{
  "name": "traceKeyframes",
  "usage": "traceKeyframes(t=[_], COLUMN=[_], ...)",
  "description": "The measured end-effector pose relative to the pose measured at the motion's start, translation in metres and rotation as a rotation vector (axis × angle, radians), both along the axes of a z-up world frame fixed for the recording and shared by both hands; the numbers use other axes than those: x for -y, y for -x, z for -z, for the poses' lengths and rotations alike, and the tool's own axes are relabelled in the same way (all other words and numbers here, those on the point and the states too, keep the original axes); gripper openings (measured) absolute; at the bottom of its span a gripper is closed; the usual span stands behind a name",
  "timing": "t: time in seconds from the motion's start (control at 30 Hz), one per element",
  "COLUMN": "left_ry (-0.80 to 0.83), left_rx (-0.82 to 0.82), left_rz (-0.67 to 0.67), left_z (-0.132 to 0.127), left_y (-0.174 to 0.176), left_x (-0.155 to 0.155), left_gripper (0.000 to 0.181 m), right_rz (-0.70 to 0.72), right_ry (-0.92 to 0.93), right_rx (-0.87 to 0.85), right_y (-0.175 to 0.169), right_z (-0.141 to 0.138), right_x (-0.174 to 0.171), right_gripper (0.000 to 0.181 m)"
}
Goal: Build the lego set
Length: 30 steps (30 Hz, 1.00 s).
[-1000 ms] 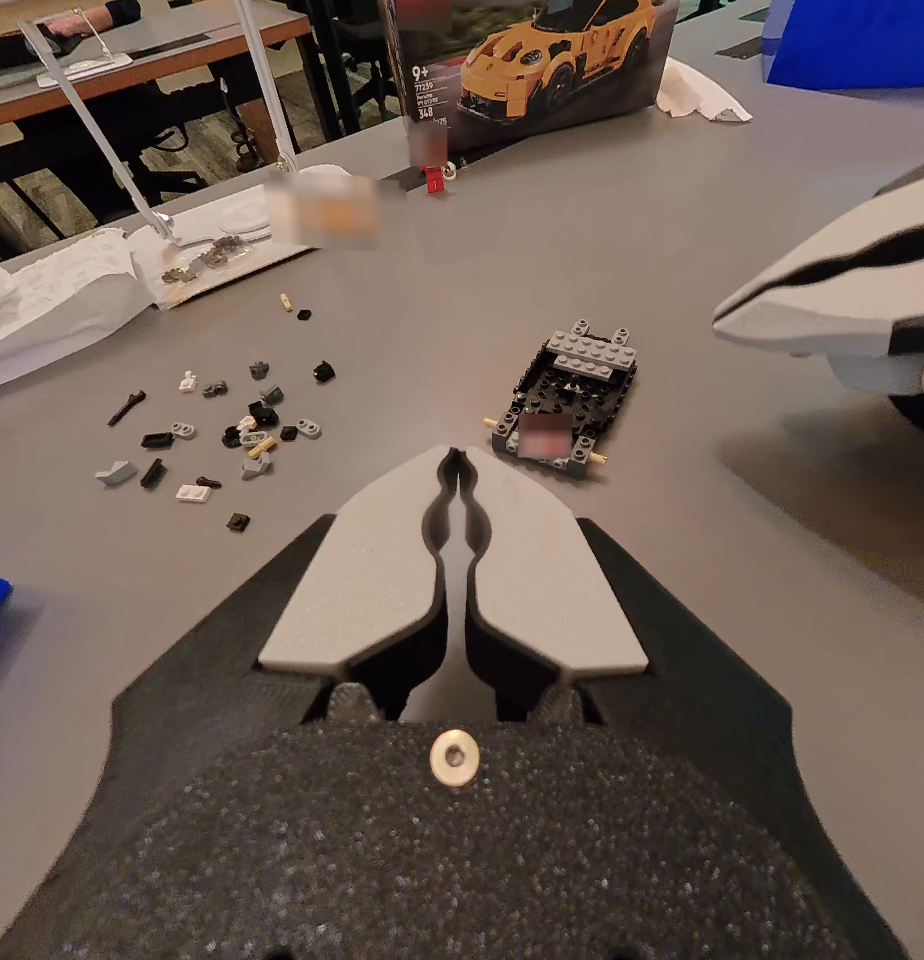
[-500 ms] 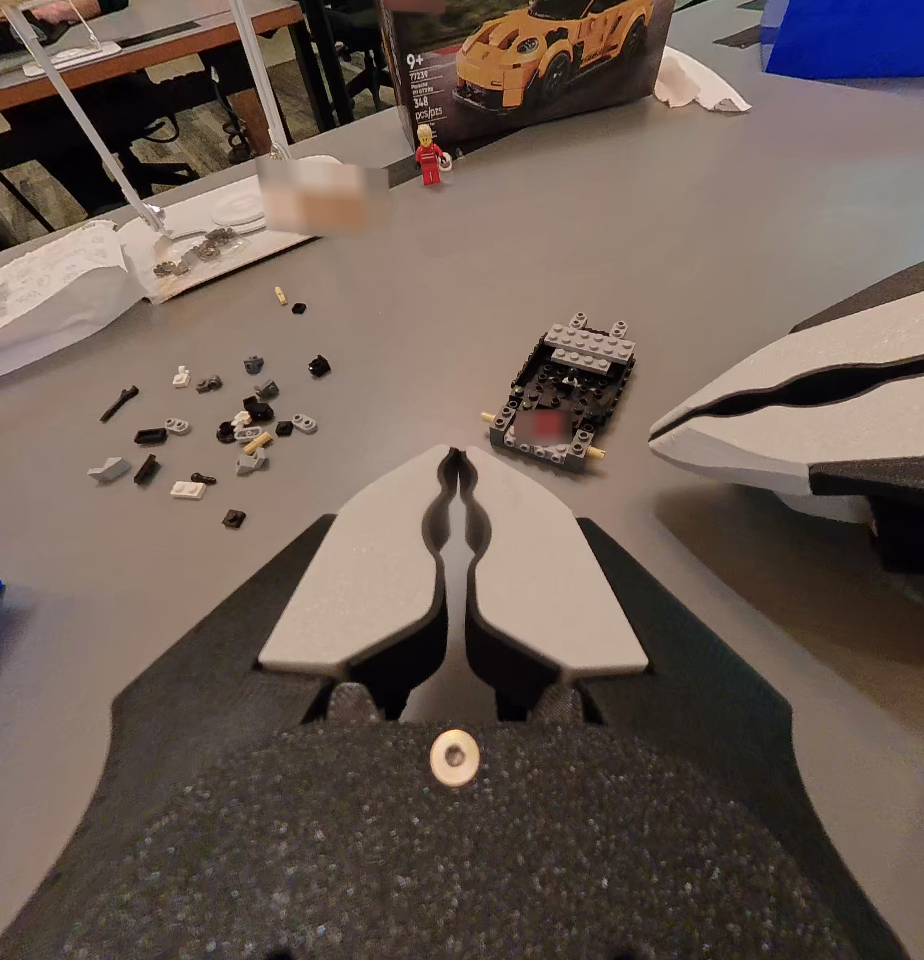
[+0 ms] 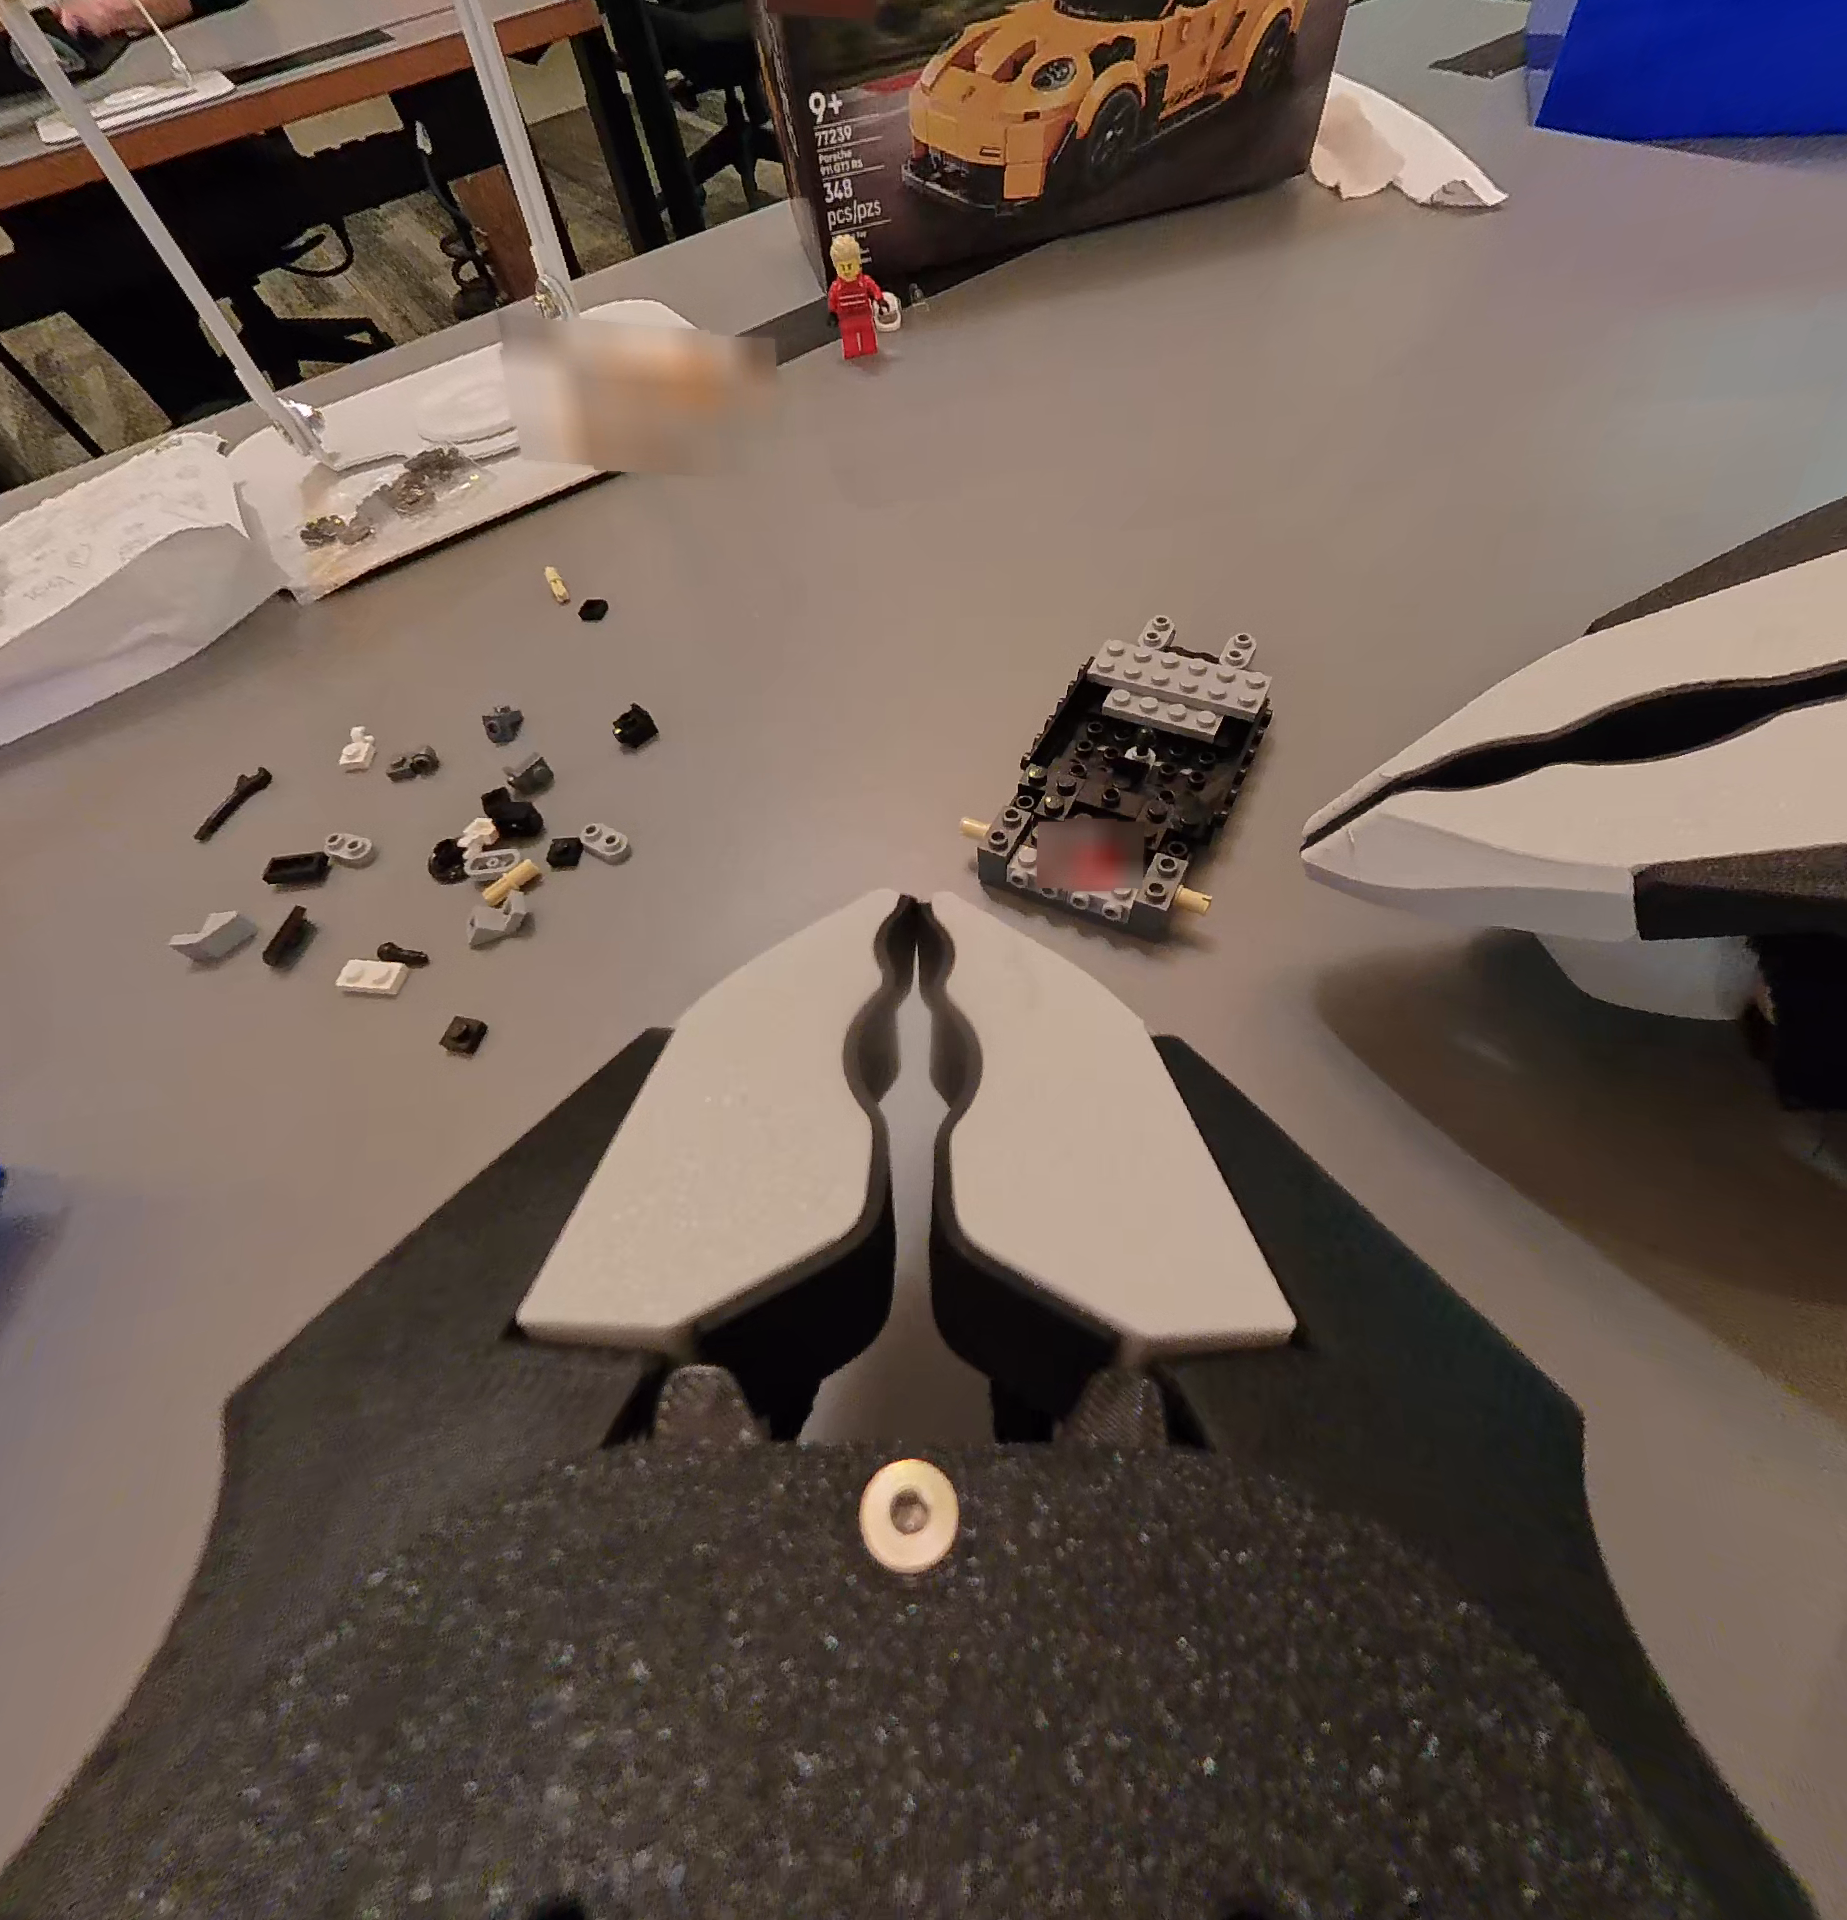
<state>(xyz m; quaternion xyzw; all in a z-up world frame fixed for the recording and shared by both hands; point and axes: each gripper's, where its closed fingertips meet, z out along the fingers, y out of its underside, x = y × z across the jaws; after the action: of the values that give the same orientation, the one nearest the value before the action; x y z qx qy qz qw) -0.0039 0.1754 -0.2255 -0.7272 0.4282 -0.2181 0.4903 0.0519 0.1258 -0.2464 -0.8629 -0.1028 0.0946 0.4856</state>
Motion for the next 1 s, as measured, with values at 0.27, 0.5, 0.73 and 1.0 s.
traceKeyframes(t=[0.27, 0.5, 0.73, 1.0], left_ry=[0.003, -0.002, -0.031, -0.023], left_rx=[0.003, 0.023, 0.007, 0.032], left_rz=[0.001, 0.009, 0.002, 0.011], left_z=[0.000, -0.005, -0.007, -0.010], left_y=[0.000, -0.001, -0.001, -0.001], left_x=[0.000, 0.002, -0.002, -0.003], left_gripper=[0.000, 0.000, 0.000, 0.000], right_rz=[0.029, 0.080, 0.125, 0.152], right_ry=[-0.041, -0.338, -0.527, -0.538], right_rx=[0.037, 0.121, 0.066, 0.083], right_y=[-0.013, -0.065, -0.100, -0.122], right_z=[-0.016, -0.121, -0.201, -0.208], right_x=[-0.010, -0.076, -0.178, -0.289], right_gripper=[0.000, 0.000, 0.001, 0.001])
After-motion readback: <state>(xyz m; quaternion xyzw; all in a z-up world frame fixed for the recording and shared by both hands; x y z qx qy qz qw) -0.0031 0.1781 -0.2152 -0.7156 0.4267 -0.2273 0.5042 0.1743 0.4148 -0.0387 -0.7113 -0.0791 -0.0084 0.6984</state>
